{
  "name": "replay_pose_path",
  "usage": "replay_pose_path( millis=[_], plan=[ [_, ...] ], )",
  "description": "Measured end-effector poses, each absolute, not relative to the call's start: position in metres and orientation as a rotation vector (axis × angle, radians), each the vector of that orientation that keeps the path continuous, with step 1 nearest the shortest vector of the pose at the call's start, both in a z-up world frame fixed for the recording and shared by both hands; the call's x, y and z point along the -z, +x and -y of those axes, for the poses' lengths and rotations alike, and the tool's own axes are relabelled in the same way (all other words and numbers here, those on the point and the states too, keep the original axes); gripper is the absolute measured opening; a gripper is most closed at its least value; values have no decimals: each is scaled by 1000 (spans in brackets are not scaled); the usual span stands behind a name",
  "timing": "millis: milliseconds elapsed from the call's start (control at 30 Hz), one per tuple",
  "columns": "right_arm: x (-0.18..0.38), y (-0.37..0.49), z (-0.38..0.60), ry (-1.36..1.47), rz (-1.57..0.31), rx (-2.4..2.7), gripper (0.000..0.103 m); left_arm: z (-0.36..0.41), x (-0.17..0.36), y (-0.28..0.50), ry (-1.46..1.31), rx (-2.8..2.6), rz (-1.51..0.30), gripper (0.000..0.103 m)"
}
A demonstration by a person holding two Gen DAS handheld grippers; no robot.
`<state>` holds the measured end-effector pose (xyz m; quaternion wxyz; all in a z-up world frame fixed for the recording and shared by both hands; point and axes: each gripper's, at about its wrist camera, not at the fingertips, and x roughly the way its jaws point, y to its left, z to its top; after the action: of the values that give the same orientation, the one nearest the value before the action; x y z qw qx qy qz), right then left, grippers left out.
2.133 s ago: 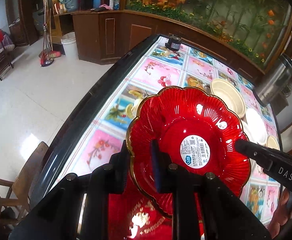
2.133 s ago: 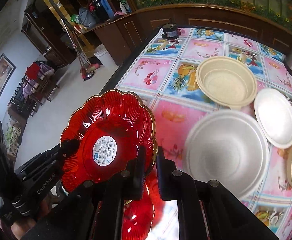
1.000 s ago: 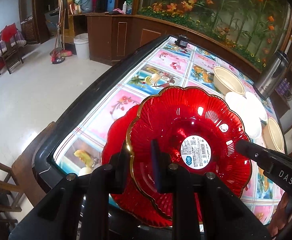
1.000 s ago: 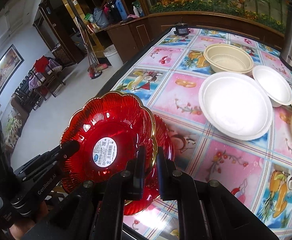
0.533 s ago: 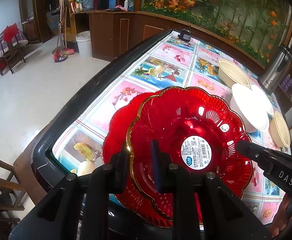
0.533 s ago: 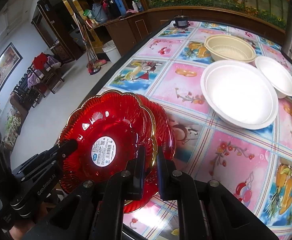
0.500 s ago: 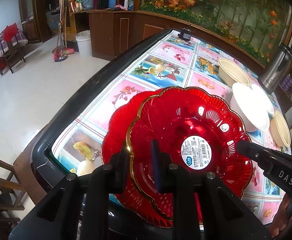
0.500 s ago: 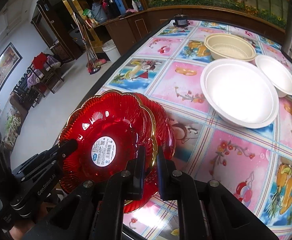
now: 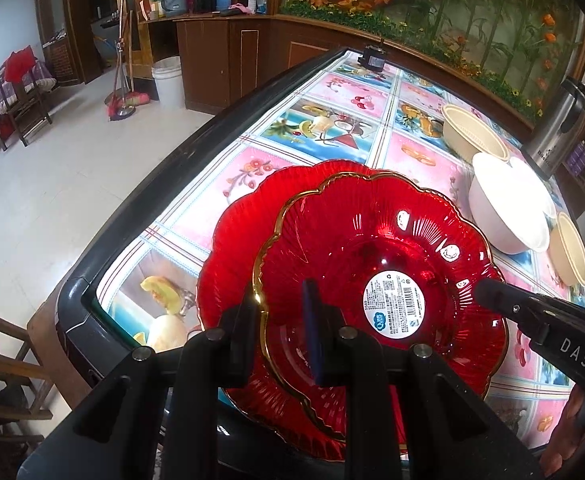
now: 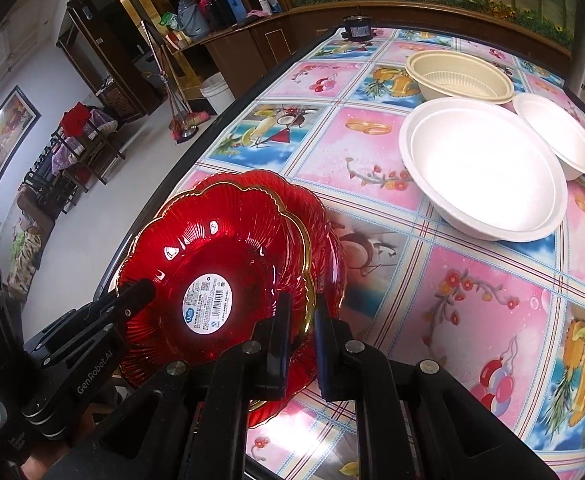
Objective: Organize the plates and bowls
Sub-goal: 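Carry the stacked red plates with the left gripper toward the table edge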
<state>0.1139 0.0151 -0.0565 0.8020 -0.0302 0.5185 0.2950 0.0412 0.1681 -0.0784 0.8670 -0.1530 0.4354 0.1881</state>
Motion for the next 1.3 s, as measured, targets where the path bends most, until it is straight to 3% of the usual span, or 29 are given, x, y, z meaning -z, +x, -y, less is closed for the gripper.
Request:
replay_pose_path(
  millis=[1300],
  plan=[
    [66, 109, -24, -126, -1096, -604, 10, -169, 93, 38, -330, -386, -929, 20]
  ],
)
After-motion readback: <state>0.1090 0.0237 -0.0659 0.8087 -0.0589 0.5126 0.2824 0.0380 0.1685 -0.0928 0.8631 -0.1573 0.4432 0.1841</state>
